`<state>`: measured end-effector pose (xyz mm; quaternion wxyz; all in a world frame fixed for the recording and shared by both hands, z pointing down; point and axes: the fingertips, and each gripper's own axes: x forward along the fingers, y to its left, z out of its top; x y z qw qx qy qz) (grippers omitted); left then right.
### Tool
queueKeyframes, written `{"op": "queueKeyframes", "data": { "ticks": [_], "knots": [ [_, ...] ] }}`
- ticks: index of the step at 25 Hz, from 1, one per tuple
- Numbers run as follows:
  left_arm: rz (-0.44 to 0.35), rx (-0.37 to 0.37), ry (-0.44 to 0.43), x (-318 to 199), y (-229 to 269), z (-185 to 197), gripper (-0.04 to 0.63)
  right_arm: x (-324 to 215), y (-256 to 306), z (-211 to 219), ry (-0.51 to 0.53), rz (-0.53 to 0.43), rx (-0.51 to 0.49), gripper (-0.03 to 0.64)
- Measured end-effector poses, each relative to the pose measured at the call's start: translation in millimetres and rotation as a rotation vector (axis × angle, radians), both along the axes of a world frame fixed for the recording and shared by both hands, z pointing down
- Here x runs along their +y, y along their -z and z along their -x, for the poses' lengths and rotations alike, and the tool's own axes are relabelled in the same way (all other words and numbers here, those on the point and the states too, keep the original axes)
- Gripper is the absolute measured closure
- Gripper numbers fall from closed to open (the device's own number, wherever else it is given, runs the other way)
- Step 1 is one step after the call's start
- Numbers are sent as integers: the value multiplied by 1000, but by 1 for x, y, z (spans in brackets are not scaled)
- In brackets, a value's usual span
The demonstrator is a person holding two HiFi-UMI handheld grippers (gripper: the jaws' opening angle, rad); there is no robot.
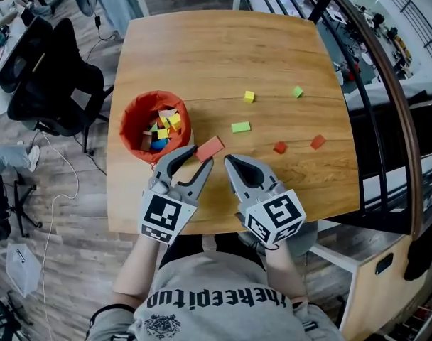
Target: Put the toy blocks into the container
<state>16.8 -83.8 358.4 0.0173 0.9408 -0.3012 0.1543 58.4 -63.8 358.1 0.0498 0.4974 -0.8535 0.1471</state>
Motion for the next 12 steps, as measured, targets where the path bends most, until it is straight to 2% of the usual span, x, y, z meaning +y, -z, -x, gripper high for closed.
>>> {"op": "queueKeyframes", "data": {
  "ticks": [12],
  "knots": [
    [-38, 23, 132, -18, 18, 63, 443, -21, 11, 60, 126, -23, 12, 606]
  ]
}}
